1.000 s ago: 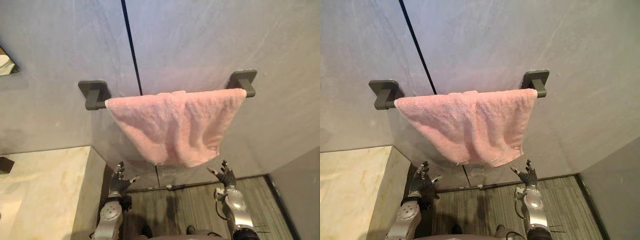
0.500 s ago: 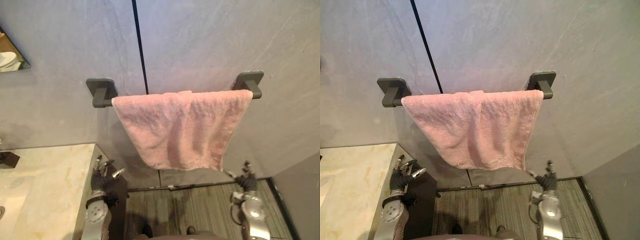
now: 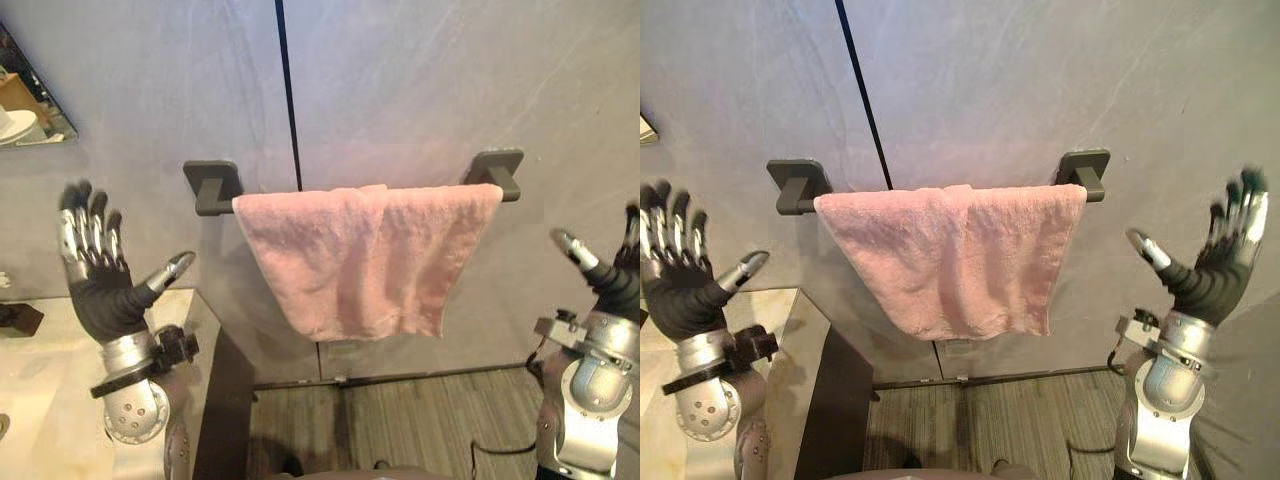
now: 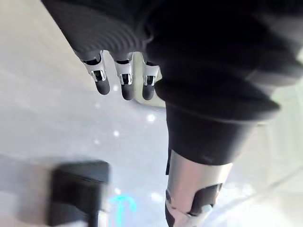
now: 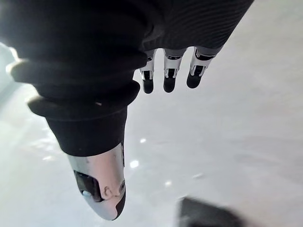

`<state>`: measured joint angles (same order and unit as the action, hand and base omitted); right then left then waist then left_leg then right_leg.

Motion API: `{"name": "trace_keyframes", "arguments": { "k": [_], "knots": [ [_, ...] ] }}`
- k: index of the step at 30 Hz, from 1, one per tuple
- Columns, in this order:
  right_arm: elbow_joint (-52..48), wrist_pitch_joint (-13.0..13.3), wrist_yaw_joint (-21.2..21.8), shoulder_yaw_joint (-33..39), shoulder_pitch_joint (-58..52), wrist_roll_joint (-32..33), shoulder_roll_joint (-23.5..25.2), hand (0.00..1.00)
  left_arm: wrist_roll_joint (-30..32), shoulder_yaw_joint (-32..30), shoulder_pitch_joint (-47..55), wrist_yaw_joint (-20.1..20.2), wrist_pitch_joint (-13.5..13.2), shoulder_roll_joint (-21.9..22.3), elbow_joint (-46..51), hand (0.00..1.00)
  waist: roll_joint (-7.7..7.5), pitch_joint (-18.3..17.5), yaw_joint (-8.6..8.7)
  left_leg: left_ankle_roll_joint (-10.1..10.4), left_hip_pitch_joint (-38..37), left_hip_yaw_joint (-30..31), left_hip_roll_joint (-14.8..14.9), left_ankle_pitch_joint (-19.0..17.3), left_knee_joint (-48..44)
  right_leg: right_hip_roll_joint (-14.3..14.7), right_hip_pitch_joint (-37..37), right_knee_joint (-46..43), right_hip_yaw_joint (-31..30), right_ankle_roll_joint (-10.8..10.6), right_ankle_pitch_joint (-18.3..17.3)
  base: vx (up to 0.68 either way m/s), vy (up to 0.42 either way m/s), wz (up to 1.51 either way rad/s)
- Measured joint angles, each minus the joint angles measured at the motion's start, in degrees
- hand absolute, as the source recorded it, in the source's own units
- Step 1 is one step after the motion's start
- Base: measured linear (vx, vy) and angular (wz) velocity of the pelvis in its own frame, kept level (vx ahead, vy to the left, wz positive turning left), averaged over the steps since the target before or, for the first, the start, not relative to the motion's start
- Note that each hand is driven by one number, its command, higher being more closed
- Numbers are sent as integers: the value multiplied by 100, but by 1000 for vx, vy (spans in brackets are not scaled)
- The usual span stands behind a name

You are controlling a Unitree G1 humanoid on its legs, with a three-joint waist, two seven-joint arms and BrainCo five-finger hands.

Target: Organize washtable

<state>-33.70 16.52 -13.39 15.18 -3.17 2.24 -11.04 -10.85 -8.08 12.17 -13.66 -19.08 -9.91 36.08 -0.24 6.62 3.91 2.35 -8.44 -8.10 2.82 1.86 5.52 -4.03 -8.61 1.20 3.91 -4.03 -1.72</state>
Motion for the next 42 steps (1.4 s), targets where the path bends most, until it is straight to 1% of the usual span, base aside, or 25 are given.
{"name": "trace_keyframes", "arguments": {
  "k": [1, 2, 3, 4, 5, 8, 10, 11, 13, 15, 16, 18, 20, 21, 23, 24, 25, 26, 28, 30, 31, 34, 37, 40, 42],
  "knots": [
    [-55, 146, 124, -458, 300, 71, -352, 0, -154, 335, -207, 95, -92, -326, 45, 0, -3, -63, -2, -1, -10, -2, -3, 0, 1, 1, -2, -10, -10, 0, 0, 0, 0, -4],
    [-55, 250, 356, -990, 637, 324, -682, 0, -452, 793, -451, 328, -128, -687, 29, 0, 2, -161, -1, -2, -19, -2, -5, 1, 1, 0, -4, -19, -15, 0, 0, 0, 0, 0],
    [-55, 290, 419, -1179, 749, 425, -778, 0, -520, 952, -542, 402, -136, -806, 28, 0, 1, -170, -1, -2, -35, -2, -6, 1, 1, 0, -7, -24, -16, 0, 0, 0, 0, 0],
    [-55, 347, 554, -1536, 939, 617, -948, 0, -670, 1275, -713, 553, -155, -1026, 7, 0, 5, -193, -3, -2, -43, 0, -7, 2, 2, 1, -6, -34, -16, -4, -3, -34, -5, 0],
    [-54, 350, 634, -1717, 1043, 693, -1037, 0, -715, 1443, -817, 639, -156, -1141, -26, 0, 11, -215, -3, -3, -39, -1, -8, 2, 3, 1, -7, -43, -20, -3, -2, -40, -6, 0],
    [-11, 358, 1154, -2614, 1478, 1378, -1505, 0, -1126, 2356, -1381, 1196, -139, -1764, -382, 0, 54, -281, -21, -20, -56, 3, -47, 16, 3, -6, -7, -94, -29, -9, -6, -37, 4, 0],
    [232, 352, 1556, -3181, 1674, 1882, -1888, 0, -1365, 3134, -1842, 1646, -88, -2270, -855, 0, 71, -292, -13, -32, -82, 1, -62, 25, 6, -18, -3, -117, -58, -9, -6, -52, 3, -1],
    [307, 339, 1627, -3279, 1678, 1951, -1971, 0, -1391, 3269, -1901, 1739, -68, -2368, -944, 0, 70, -292, -8, -33, -88, 0, -63, 25, 10, -19, -3, -119, -64, -10, -7, -63, 2, -1],
    [685, 256, 1974, -3717, 1644, 2302, -2399, 0, -1602, 3754, -1988, 2154, 91, -2738, -1287, 0, 69, -293, 25, -33, -94, -11, -73, 25, 37, -28, 9, -123, -71, -15, -10, -57, -2, -3],
    [924, 183, 2142, -3912, 1573, 2460, -2614, 0, -1624, 3939, -1987, 2353, 181, -2855, -1517, 0, 69, -293, 31, -34, -91, -23, -74, 26, 37, -28, 21, -127, -79, -14, -10, -17, -2, -2],
    [1166, 84, 2286, -4037, 1475, 2568, -2779, 0, -1615, 4015, -1985, 2519, 300, -2932, -1755, 0, 69, -293, 22, -35, -84, -24, -74, 27, 37, -27, 33, -131, -80, -14, -10, 0, 0, 0],
    [1375, -14, 2423, -4125, 1372, 2654, -2848, 0, -1596, 4029, -1944, 2628, 369, -2975, -1943, 0, 71, -295, 19, -43, -49, -25, -73, 36, 36, -25, 74, -144, -82, -13, -9, 0, 0, 0],
    [1832, -188, 2515, -4323, 1216, 2663, -2865, 0, -1514, 4051, -1931, 2674, 377, -2892, -2147, 0, 68, -293, 1, -47, -25, -28, -75, 50, 6, -26, 96, -164, -83, -12, -8, 0, 0, 0],
    [1886, -199, 2529, -4340, 1193, 2661, -2858, 0, -1490, 4051, -1931, 2682, 378, -2859, -2165, 0, 69, -293, 1, -47, -27, -28, -76, 51, 5, -27, 96, -167, -83, -12, -8, 0, 0, 0],
    [2194, -304, 2595, -4351, 1074, 2569, -2699, 0, -1179, 4049, -1920, 2668, 377, -2567, -2360, 0, 69, -293, -14, -47, -26, -27, -78, 51, 4, -29, 97, -174, -83, -12, -8, 0, 0, 0],
    [2370, -345, 2590, -4351, 1036, 2449, -2522, 0, -1038, 4021, -1867, 2627, 378, -2321, -2528, 0, 69, -293, -13, -47, -27, -26, -78, 51, 4, -28, 98, -176, -83, -11, -8, 0, 0, 0],
    [2555, -371, 2563, -4322, 987, 2174, -2268, 0, -781, 3914, -1717, 2530, 384, -1983, -2707, 0, 70, -293, 5, -48, -29, -27, -78, 51, 5, -28, 108, -177, -84, -10, -9, 0, 0, 0],
    [2670, -390, 2518, -4286, 931, 2019, -2113, 0, -626, 3878, -1660, 2459, 394, -1776, -2850, 0, 70, -292, 7, -48, -30, -27, -78, 51, 7, -28, 111, -178, -84, -10, -10, -39, -14, 0],
    [3074, -451, 2328, -4192, 822, 1494, -1652, 0, -181, 3716, -1506, 2238, 464, -1203, -3269, 0, 72, -291, 5, -48, -28, -22, -73, 50, 37, -29, 119, -182, -119, 1, -18, -44, -12, 0],
    [3320, -468, 2236, -4065, 728, 1167, -1329, 0, 100, 3524, -1406, 2086, 509, -895, -3534, 0, 72, -289, 0, -48, -25, -19, -69, 50, 38, -27, 121, -180, -124, 5, -21, -18, -5, 0],
    [3450, -468, 2110, -3882, 655, 850, -1064, 0, 376, 3332, -1307, 1923, 529, -688, -3685, 0, 75, -288, 2, -48, -21, -20, -67, 50, 38, -26, 129, -180, -129, 6, -21, 0, 0, 0],
    [3545, -507, 1880, -3471, 530, 456, -746, 0, 966, 2997, -1276, 1540, 617, -436, -3983, 0, 68, -283, -4, -48, -13, -19, -59, 50, 37, -27, 129, -167, -129, 5, -19, 0, 0, 0],
    [3545, -556, 1696, -3001, 421, 383, -497, 0, 1410, 2659, -1272, 1267, 670, -357, -4241, 0, 59, -278, -2, -48, -8, -20, -34, 50, 36, -26, 117, -135, -126, 6, -16, 0, 0, 0],
    [3544, -561, 1647, -2672, 285, 384, -382, 0, 1634, 2444, -1251, 1166, 692, -318, -4349, 0, 44, -269, -2, -46, -7, -17, -29, 49, 17, -21, 96, -98, -116, 8, -10, 0, 0, 0],
    [3540, -561, 1553, -2362, 145, 378, -283, 0, 1781, 2209, -1172, 1017, 731, -229, -4354, 0, 24, -257, 1, -45, 0, -18, -15, 48, 6, -8, 95, -86, -112, 11, -7, 0, 0, 0]
  ]
}}
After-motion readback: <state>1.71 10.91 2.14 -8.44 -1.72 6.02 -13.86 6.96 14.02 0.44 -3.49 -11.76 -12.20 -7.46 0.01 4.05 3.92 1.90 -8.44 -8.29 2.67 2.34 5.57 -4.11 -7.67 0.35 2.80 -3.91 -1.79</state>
